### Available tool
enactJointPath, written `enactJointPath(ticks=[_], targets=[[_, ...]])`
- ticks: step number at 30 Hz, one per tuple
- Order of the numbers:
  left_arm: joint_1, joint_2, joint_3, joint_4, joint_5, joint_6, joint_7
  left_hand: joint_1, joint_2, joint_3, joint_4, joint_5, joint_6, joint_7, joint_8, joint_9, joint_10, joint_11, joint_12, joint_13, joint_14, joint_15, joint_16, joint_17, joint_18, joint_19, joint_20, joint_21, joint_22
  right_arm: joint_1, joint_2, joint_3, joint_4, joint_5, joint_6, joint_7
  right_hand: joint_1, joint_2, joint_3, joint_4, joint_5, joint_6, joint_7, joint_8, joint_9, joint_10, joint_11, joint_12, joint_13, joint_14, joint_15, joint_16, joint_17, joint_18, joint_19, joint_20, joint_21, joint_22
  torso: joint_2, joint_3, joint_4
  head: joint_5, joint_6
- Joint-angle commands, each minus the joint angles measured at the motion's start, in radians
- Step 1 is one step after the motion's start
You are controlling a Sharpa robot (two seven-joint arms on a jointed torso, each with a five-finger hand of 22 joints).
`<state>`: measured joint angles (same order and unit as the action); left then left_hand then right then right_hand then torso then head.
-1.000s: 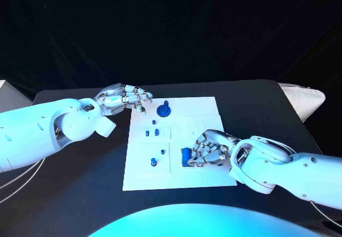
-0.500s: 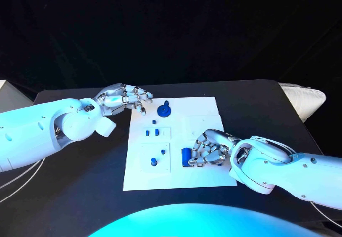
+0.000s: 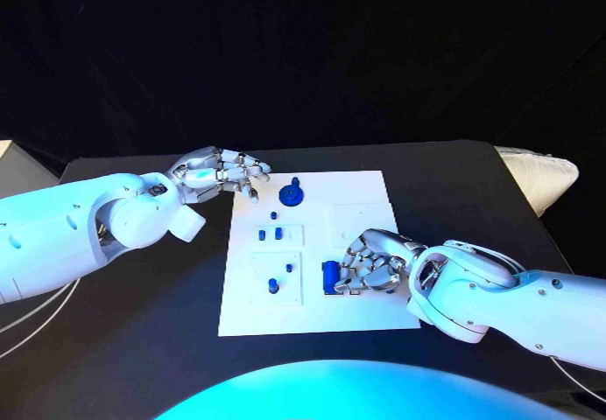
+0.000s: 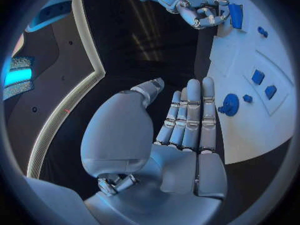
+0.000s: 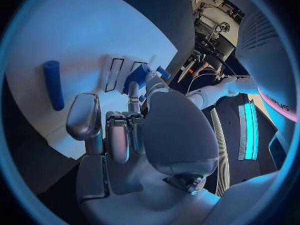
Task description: Assemble the parts on the task board
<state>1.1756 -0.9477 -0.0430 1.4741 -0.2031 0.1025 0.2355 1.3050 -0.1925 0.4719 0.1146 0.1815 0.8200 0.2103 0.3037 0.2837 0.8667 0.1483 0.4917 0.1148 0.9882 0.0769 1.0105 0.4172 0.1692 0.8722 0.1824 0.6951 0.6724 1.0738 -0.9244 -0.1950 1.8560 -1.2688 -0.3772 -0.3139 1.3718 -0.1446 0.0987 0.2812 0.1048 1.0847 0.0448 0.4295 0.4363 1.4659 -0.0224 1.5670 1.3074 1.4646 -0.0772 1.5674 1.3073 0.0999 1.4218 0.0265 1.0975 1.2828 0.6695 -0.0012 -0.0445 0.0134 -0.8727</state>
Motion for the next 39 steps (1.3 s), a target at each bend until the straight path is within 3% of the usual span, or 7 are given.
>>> enactJointPath(ticks=[1,8,14,39], targets=[[0.000,0.000,0.000,0.002,0.004,0.021,0.006,0.001,0.006,0.000,0.004,0.002,-0.007,0.001,0.003,0.001,-0.005,0.001,0.004,0.001,0.000,0.004,-0.004,0.001,0.013,0.004,-0.001,-0.005,-0.002,-0.005,-0.001,-0.002,-0.007,0.007,0.030,0.001,0.010,-0.001,0.006,-0.001,0.006,0.006,-0.004,0.000,-0.001,0.105,-0.007,0.004,0.263,0.106,-0.009,0.003,0.264,-0.010,0.003,-0.001,0.000,0.000,0.000,0.0002,-0.0005,0.001,0.000],[0.000,-0.002,0.000,0.002,0.004,0.022,0.005,0.001,0.006,0.000,0.004,0.002,-0.007,0.001,0.003,0.001,-0.005,0.001,0.004,0.001,0.000,0.004,-0.004,0.001,0.013,0.004,-0.001,-0.005,-0.002,-0.006,-0.008,-0.002,-0.006,0.007,0.040,0.005,0.031,-0.006,0.021,-0.006,0.014,0.007,-0.005,-0.001,-0.004,0.105,-0.008,0.004,0.263,0.106,-0.009,0.003,0.264,-0.010,0.003,-0.002,0.001,0.002,0.000,0.0003,-0.0008,0.000,0.000],[0.000,-0.001,0.000,0.002,0.004,0.025,0.003,0.003,0.006,-0.003,0.007,0.002,-0.007,0.001,0.004,0.001,-0.007,0.001,0.005,0.001,0.000,0.004,-0.004,0.002,0.013,0.005,0.000,-0.008,-0.004,-0.007,-0.015,-0.002,-0.002,-0.002,0.027,0.011,0.091,-0.013,0.070,-0.022,0.006,0.015,-0.008,-0.004,-0.014,0.105,-0.011,0.004,0.263,0.106,-0.012,0.003,0.264,-0.011,0.005,-0.004,0.004,0.008,0.000,0.0004,-0.0005,0.000,0.000],[0.000,-0.001,0.000,0.001,0.004,0.027,0.002,0.003,0.006,-0.003,0.007,0.002,-0.007,0.001,0.004,0.001,-0.007,0.001,0.005,0.001,0.000,0.004,-0.004,0.002,0.013,0.005,0.000,-0.008,-0.004,-0.011,-0.030,-0.002,0.008,0.032,0.000,0.080,0.070,-0.033,0.096,0.003,0.014,0.019,-0.005,-0.008,-0.023,0.105,-0.008,0.004,0.263,0.106,-0.011,0.003,0.264,-0.010,0.004,-0.004,-0.004,0.008,0.000,-0.0003,0.0002,-0.001,0.000]])
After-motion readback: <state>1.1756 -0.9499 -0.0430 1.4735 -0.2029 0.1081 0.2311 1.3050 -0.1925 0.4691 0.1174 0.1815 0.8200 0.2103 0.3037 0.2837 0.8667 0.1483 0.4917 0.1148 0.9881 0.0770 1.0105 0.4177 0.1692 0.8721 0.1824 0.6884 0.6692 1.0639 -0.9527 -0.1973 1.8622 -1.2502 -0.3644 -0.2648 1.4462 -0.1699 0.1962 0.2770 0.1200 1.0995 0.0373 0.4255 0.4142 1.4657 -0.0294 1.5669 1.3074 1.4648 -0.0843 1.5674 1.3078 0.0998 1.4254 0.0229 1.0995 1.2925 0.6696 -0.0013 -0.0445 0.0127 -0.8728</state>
